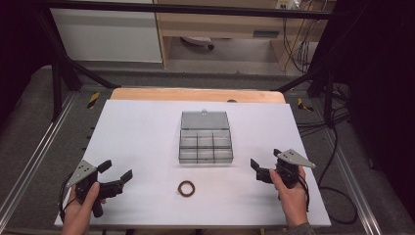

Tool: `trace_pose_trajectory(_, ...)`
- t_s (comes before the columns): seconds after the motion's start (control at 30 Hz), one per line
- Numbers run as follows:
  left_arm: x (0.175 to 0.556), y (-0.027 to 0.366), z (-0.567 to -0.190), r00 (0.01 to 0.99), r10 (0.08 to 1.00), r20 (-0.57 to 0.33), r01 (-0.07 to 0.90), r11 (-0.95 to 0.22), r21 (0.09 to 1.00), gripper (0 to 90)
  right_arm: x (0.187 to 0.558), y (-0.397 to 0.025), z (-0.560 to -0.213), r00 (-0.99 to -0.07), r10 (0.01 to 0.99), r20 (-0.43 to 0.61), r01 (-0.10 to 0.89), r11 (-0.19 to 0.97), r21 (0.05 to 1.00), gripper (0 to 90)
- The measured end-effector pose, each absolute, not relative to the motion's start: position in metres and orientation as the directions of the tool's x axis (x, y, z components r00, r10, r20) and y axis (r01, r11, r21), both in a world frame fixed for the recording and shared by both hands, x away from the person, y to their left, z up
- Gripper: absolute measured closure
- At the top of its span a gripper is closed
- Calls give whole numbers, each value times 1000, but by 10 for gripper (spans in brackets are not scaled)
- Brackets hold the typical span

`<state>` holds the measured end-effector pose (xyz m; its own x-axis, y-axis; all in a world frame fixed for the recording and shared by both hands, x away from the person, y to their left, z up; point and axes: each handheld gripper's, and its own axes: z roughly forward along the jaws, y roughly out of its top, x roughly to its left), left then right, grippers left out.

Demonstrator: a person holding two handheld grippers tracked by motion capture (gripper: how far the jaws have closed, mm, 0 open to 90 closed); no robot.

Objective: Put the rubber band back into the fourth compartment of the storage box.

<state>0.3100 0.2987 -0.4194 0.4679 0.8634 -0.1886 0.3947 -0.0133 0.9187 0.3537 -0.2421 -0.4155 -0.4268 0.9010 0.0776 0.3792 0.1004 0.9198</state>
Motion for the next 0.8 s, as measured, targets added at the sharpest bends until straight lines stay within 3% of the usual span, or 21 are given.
trace_pose_trajectory(0.33, 312, 295, -420, 475, 860, -184, 401, -25, 916, 60, 354, -236, -400, -464, 884, 56, 367, 135, 921, 32)
trace_pose_trajectory(0.6, 313, 293, -420, 484, 856, -185, 408, -34, 912, 59, 346, -249, -393, -449, 889, 86, 364, 95, 927, 41)
trace_pose_trajectory(0.8, 315, 292, -423, 474, 857, -201, 428, -25, 903, 58, 351, -229, -385, -494, 865, 90, 368, 114, 923, 48)
